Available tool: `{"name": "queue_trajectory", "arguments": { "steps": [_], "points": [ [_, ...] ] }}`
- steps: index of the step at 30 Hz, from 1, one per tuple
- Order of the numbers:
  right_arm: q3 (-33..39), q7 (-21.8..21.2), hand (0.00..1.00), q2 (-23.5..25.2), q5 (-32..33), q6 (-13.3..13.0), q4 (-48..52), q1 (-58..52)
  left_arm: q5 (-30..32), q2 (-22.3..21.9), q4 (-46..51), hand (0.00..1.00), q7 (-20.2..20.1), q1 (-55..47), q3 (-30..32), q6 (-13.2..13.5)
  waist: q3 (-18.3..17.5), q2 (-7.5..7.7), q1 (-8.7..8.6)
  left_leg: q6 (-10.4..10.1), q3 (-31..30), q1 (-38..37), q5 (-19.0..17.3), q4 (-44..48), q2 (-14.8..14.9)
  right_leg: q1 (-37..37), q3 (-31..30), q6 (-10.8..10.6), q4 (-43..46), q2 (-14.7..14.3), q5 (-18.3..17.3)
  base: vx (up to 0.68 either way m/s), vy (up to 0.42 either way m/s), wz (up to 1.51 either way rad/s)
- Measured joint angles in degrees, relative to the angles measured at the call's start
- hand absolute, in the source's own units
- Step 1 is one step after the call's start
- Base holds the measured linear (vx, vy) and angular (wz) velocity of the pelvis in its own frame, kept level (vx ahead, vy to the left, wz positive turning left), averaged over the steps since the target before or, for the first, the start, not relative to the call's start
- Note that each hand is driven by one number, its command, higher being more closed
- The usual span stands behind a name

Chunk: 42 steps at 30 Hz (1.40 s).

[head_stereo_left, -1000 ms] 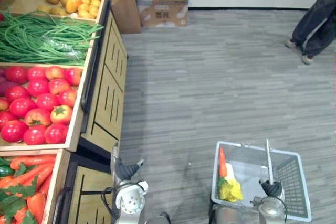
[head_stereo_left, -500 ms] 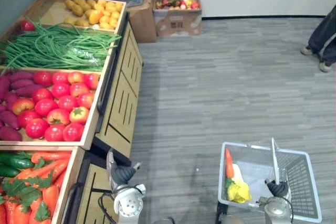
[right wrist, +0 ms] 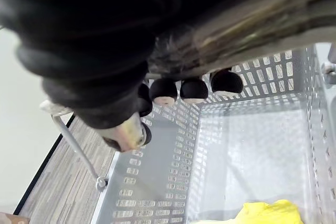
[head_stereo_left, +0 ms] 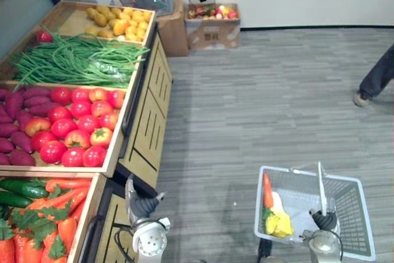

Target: Pick vegetable in the basket

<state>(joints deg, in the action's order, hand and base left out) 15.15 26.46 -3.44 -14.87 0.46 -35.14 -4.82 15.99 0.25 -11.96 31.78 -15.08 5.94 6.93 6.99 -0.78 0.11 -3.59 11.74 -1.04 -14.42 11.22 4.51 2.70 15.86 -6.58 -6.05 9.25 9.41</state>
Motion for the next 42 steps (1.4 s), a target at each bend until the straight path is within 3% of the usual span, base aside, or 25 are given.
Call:
{"name": "queue_trajectory", "arguments": {
  "steps": [3,5,7,8,9,10,12,13,14,18,21,22,25,28,31,32,33,34,35,36,38,40,42],
  "points": [
    [0.0,-1.1,1.00,-0.1,-0.5,0.0,0.0,0.2,0.0,0.0,0.0,0.00,-1.0,-1.0,0.0,-0.1,0.1,-0.01,0.13,0.0,1.2,0.2,-0.2,1.5,1.0,0.2,-0.1,0.3,0.4,-0.5,-0.3,-0.03,-0.021,-0.11],
    [-0.3,-1.7,1.00,-0.4,-0.8,0.0,0.0,0.3,0.0,-0.2,0.0,0.00,-1.3,-1.4,0.1,-0.2,1.0,-1.54,0.34,-0.6,2.3,0.1,-2.1,3.8,3.9,1.1,1.3,2.4,5.3,-1.9,-3.2,-0.03,-0.073,-0.33],
    [-1.7,-1.8,1.00,-1.1,-0.8,0.0,0.0,-0.1,0.0,0.1,0.0,0.00,-1.9,-3.7,-0.1,-0.4,1.4,-3.73,1.10,-2.3,4.0,-0.4,-5.3,9.4,8.6,5.8,6.2,5.8,26.4,-2.6,-14.6,0.01,-0.125,-0.43],
    [-1.7,-1.8,1.00,-1.1,-0.8,0.0,0.0,-0.4,0.0,0.7,0.1,0.00,-2.0,-4.0,-0.1,-0.4,1.4,-2.91,1.19,-2.3,3.6,0.3,-5.3,12.6,8.7,6.0,6.2,5.8,29.2,-2.1,-17.4,0.10,-0.214,-0.06],
    [-1.3,-1.8,1.00,-2.0,-0.8,0.1,0.3,-0.9,0.0,1.7,-0.3,0.00,-2.4,-3.6,-0.4,-0.9,1.9,-2.14,1.52,-1.2,0.9,4.2,-4.5,22.5,8.7,5.5,6.3,5.0,29.6,-1.4,-22.0,0.10,-0.198,0.08],
    [-0.4,-1.8,1.00,-2.5,-0.8,0.1,0.4,-0.8,0.0,1.8,-0.1,0.00,-2.7,-3.0,-1.4,-1.2,2.4,-1.78,1.82,0.9,-1.8,8.8,-1.8,29.1,9.0,4.5,5.7,5.1,27.9,-1.7,-22.2,0.09,-0.227,0.05],
    [0.2,-1.7,1.00,-3.1,-0.9,0.1,1.3,-0.7,0.0,1.7,0.0,0.00,-2.9,-3.1,-2.5,-1.2,2.9,-0.91,2.36,-0.2,-4.6,13.3,-1.9,27.7,6.3,2.4,5.6,5.1,23.5,-0.9,-22.1,0.06,-0.150,0.05],
    [0.3,-1.3,1.00,-3.4,-0.9,0.0,1.4,-0.7,0.0,1.8,0.3,0.00,-2.9,-3.2,-2.8,-1.1,2.9,-0.90,2.23,-0.9,-4.5,14.9,-1.0,20.4,4.9,0.9,5.8,5.2,20.3,-0.9,-21.3,0.07,-0.123,0.12],
    [0.4,-1.2,1.00,-3.5,-0.8,0.0,1.4,-0.7,0.0,1.8,0.5,0.00,-2.9,-3.3,-2.8,-1.1,2.9,-0.93,2.26,-1.0,-4.5,15.1,-0.6,18.7,4.7,0.6,5.8,5.0,19.8,-0.9,-21.0,0.12,-0.114,0.09],
    [0.4,-1.1,1.00,-3.5,-0.9,0.1,1.6,-0.5,0.2,1.6,1.4,0.00,-2.8,-4.3,-3.3,-1.2,2.9,-1.93,2.45,-3.6,-5.1,15.5,9.6,-3.7,4.3,-2.7,5.7,3.7,15.1,-4.0,-19.1,0.20,0.031,-0.15],
    [0.1,-0.7,1.00,-3.5,-1.0,0.1,1.2,-0.2,0.4,0.7,1.0,0.00,-2.8,-4.4,-3.4,-1.4,3.1,-2.13,3.71,-2.2,-7.4,13.2,18.7,-7.2,3.6,-5.1,2.4,2.8,13.6,-5.1,-18.7,0.35,0.144,-0.58],
    [0.0,-0.8,1.00,-3.2,-1.0,0.1,1.0,0.4,0.4,0.6,1.0,0.00,-2.8,-4.1,-3.1,-1.5,3.1,-1.43,3.66,-0.6,-6.3,12.1,18.9,-6.2,2.5,-5.8,1.0,1.9,12.7,-4.1,-18.6,0.38,0.151,-0.56],
    [-0.5,-0.9,1.00,-3.3,-1.4,0.0,1.0,1.8,0.5,-0.2,2.1,0.00,-2.7,-1.9,-2.7,-1.5,2.9,1.52,3.82,2.3,-2.7,12.6,14.8,-2.7,0.1,-6.1,-1.5,-0.1,11.1,-0.8,-17.4,0.33,0.171,-0.38],
    [-0.5,-1.2,1.00,-3.2,-2.6,0.0,1.0,1.9,0.6,-0.1,3.0,0.00,-2.7,-1.7,-3.4,-1.5,2.7,1.77,3.76,3.1,-0.9,10.6,10.5,-0.1,-0.7,-5.1,-4.0,-0.8,16.9,1.2,-17.1,0.29,0.231,-0.37],
    [-2.0,-1.5,1.00,-3.2,-2.8,0.1,1.0,1.8,0.6,0.4,5.4,0.00,-2.7,-2.3,-3.5,-1.4,2.5,2.18,3.74,4.0,0.3,7.4,6.7,-0.3,-1.2,2.6,-5.0,-0.9,36.4,4.0,-17.2,0.22,0.222,-0.13],
    [-2.2,-1.7,1.00,-2.1,-2.8,0.1,1.0,1.7,0.6,2.0,6.2,0.00,-2.7,-2.3,-3.5,-1.5,2.6,4.16,3.54,4.7,-0.1,5.7,5.6,-0.2,-3.0,6.3,-5.7,-1.4,46.2,6.8,-14.7,0.21,0.176,0.20],
    [-2.3,-1.8,1.00,-1.9,-2.9,0.1,1.0,1.5,0.6,2.4,6.3,0.00,-2.8,-2.4,-3.7,-1.5,2.6,4.29,3.43,4.9,-0.7,4.9,5.3,-0.3,-3.3,7.3,-6.2,-1.4,49.3,7.2,-12.4,0.22,0.116,0.38],
    [-2.7,-1.9,1.00,-1.7,-2.9,0.1,0.9,1.0,0.6,2.7,6.4,0.00,-2.8,-2.6,-3.9,-1.6,2.7,3.87,3.09,5.1,-1.8,3.4,5.0,-0.8,-3.0,9.0,-6.9,-1.3,53.5,7.2,-7.2,0.22,0.088,0.51],
    [-2.8,-1.9,1.00,-1.3,-2.9,0.1,0.9,0.5,0.6,2.7,6.9,0.00,-2.7,-2.7,-4.3,-1.9,2.8,3.39,2.87,5.2,-3.3,1.6,4.9,-1.8,-2.6,10.6,-6.6,0.1,57.3,7.1,-9.8,0.24,0.074,0.69],
    [-2.9,-1.9,1.00,-1.0,-3.2,0.1,1.0,0.3,0.6,3.1,7.2,0.00,-2.6,-2.7,-4.3,-2.1,2.7,3.50,2.87,5.2,-4.7,0.9,4.9,-2.3,-2.4,11.9,-5.5,1.9,57.2,7.1,-14.6,0.18,0.035,0.73],
    [-2.9,-1.9,1.00,-0.9,-3.1,0.1,1.1,0.8,0.6,3.4,7.2,0.00,-2.5,-2.3,-4.5,-2.1,2.7,3.54,2.60,5.1,-7.7,0.9,5.0,-2.7,-2.3,13.6,-3.5,2.6,49.5,6.2,-18.3,0.21,-0.056,0.78],
    [-2.9,-1.9,1.00,-0.8,-3.2,0.1,1.2,1.2,0.6,3.3,7.2,0.00,-2.5,-2.0,-4.6,-2.1,2.8,3.46,2.24,5.0,-9.6,1.0,5.0,-2.7,-2.2,13.6,-4.9,2.8,40.3,4.8,-18.5,0.17,-0.110,0.67],
    [-2.5,-1.9,1.00,-0.8,-3.1,0.1,1.2,1.1,0.6,3.4,7.1,0.00,-2.4,-1.4,-5.4,-2.1,2.6,3.69,2.18,2.5,-12.5,2.0,3.7,-1.0,-2.1,12.9,-9.7,0.7,27.8,3.7,-16.5,0.22,-0.239,0.90]
  ]
}}
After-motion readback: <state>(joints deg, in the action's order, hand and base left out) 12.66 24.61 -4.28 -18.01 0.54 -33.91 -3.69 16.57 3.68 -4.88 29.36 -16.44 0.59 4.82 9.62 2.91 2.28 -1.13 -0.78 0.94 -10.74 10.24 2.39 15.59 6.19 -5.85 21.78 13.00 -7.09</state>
